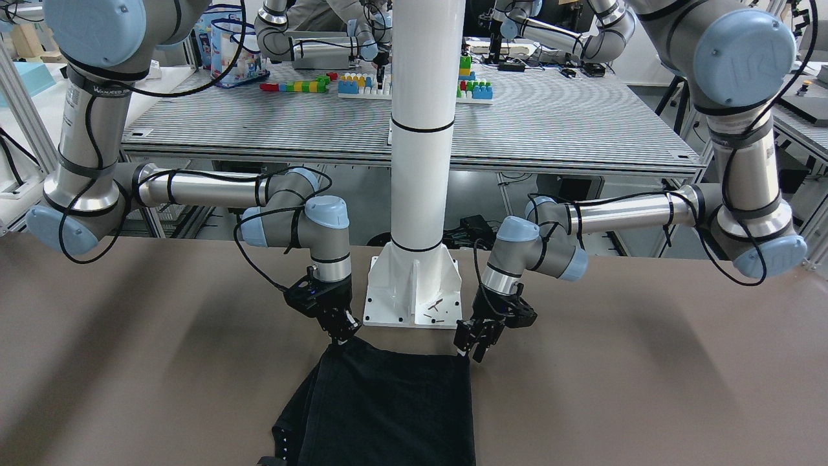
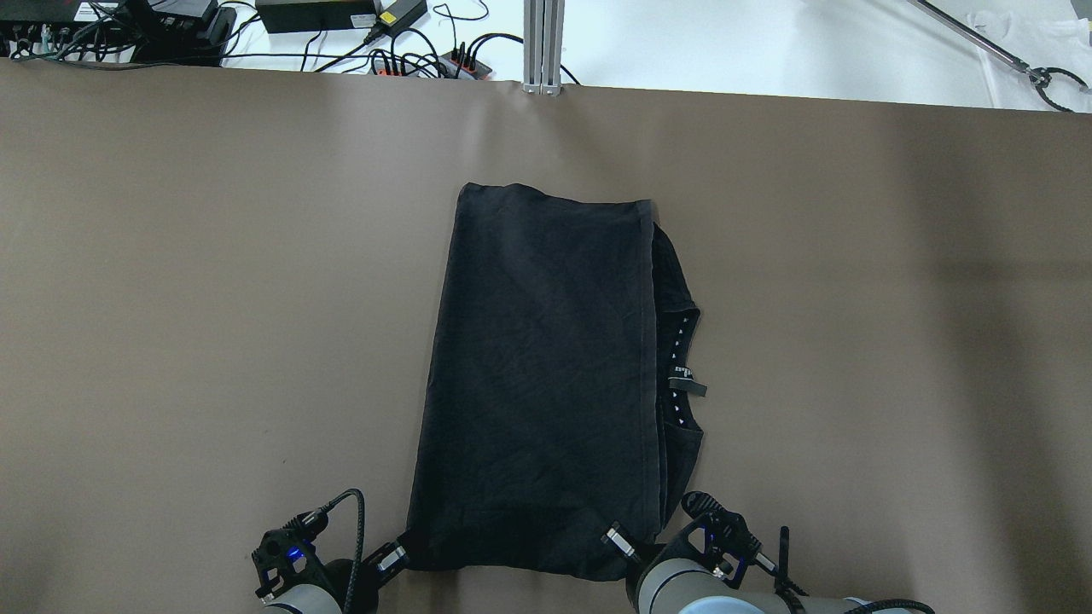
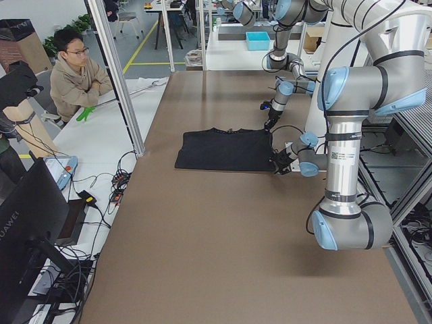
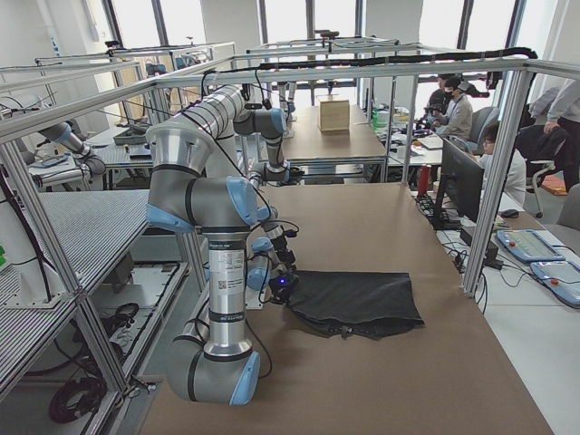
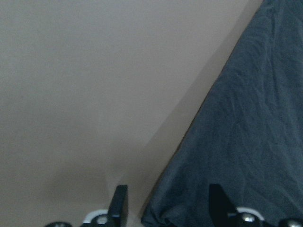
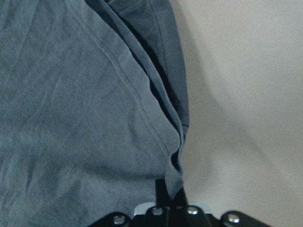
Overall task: Fold clothes
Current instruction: 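Grasp the near corners of the shirt with both grippers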
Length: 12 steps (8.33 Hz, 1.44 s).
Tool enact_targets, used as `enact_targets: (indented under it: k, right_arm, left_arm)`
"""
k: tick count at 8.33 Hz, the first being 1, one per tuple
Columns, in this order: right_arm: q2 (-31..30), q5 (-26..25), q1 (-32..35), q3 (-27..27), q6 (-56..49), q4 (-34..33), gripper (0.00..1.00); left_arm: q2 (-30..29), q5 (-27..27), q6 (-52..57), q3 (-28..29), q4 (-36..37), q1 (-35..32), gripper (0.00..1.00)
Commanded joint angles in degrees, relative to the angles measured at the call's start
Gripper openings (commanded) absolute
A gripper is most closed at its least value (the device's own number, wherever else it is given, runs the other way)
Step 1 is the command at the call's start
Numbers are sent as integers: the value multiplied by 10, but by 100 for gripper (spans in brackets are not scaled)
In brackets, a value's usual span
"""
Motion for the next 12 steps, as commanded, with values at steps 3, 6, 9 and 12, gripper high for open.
enact_targets:
  k: [3, 6, 9, 12]
  right_arm:
    - [0, 0, 0, 0, 0, 0, 0]
    - [0, 0, 1, 1, 0, 1, 0]
    - [-4, 47, 29, 49, -9, -5, 0]
    - [27, 200, 174, 46, -78, -13, 0]
  left_arm:
    - [-4, 1, -12, 3, 0, 2, 33]
    - [-6, -5, -7, -7, 0, 0, 0]
    - [-3, -82, 25, -87, 26, -40, 0]
    - [-66, -248, 62, -121, 103, -201, 0]
